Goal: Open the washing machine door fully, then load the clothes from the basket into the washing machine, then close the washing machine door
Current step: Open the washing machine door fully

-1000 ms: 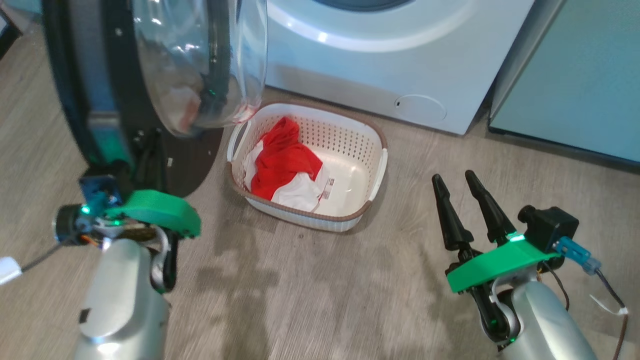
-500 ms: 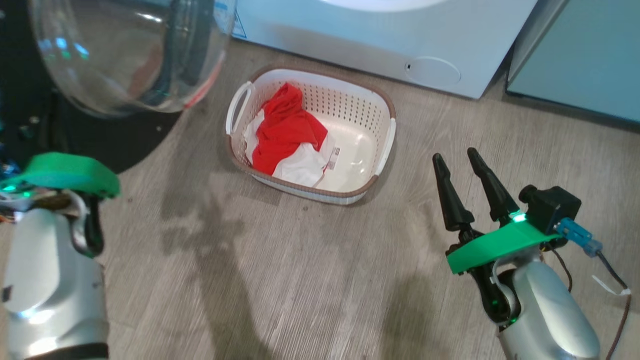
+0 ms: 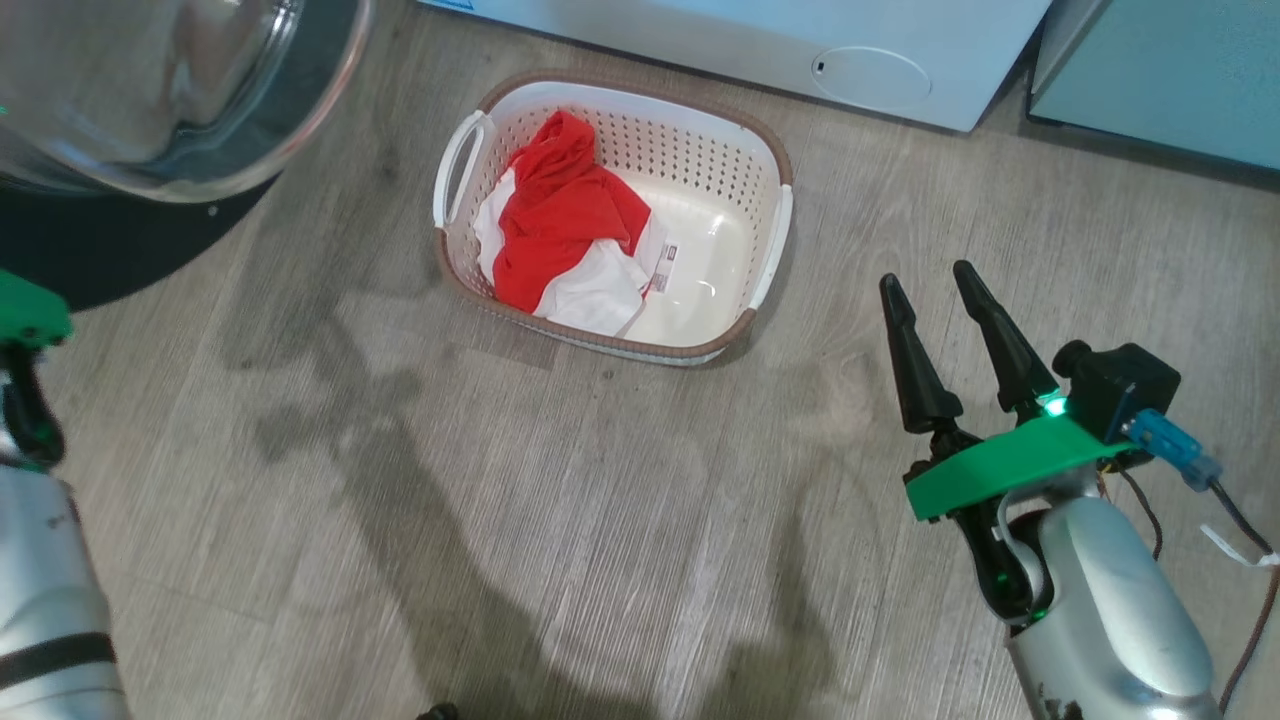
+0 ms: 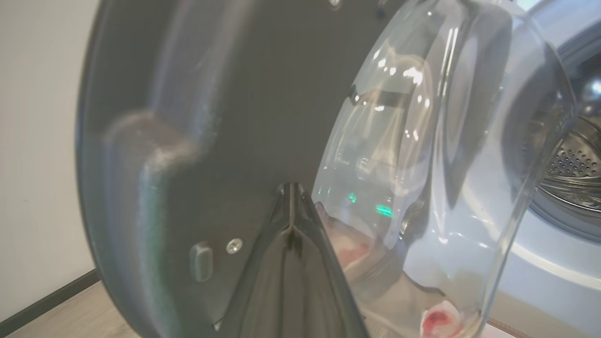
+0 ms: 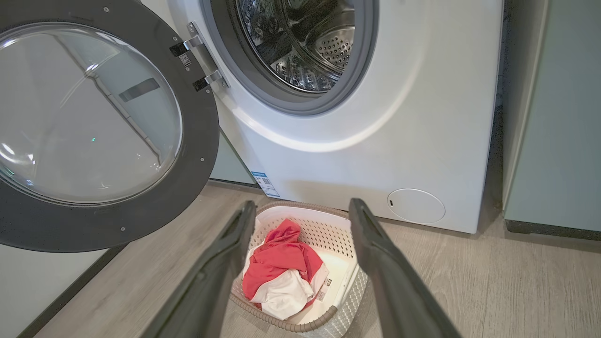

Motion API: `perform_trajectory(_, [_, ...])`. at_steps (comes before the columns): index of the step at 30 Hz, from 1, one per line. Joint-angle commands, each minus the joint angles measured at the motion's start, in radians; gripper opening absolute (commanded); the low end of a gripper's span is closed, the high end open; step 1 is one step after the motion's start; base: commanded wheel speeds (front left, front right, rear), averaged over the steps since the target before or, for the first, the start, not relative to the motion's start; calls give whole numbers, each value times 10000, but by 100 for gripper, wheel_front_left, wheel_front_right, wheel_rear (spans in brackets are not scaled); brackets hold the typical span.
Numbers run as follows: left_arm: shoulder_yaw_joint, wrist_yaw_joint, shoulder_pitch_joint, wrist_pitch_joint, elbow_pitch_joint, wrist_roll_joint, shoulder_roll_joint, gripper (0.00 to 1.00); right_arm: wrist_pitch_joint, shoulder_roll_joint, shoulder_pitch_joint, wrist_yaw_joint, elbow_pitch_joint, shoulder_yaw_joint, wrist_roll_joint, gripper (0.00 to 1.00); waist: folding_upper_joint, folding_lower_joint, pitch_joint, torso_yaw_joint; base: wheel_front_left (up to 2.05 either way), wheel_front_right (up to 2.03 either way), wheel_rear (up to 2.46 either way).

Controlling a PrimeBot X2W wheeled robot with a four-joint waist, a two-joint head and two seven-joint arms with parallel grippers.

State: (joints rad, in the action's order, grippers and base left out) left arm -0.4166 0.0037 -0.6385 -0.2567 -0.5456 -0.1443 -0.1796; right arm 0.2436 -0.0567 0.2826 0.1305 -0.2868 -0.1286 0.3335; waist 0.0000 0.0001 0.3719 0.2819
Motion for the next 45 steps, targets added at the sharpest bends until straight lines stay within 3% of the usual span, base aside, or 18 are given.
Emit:
perform_trajectory(1, [-427,-14,-357,-51,194,128,-723,0,-52,64,173,2,371,-178,-99,100,0,-1,84,2,0,0,0])
perform_trajectory(10, [-1149,-115,-851,-51,-197,275,-1073,0,-257,64,178,2,620,-81,-268,100,0,-1,298,-19,0,0,0])
perform_trajectory(22, [-1155,-382,-731,-51,-166,736,-753,0,-261,64,86,2,539,-123,-168,100,0,-1,-20,9,0,0,0])
perform_trajectory(33, [-311,-857,632,-51,658,1344,48,0,55,64,-273,2,-89,-433,517,100,0,-1,-1689,-305,0,0,0])
perform_trajectory(45, [993,-1171,2841,-51,1625,1509,820,0,176,64,-1063,2,-422,-680,1124,100,0,-1,-3652,-1427,0,0,0])
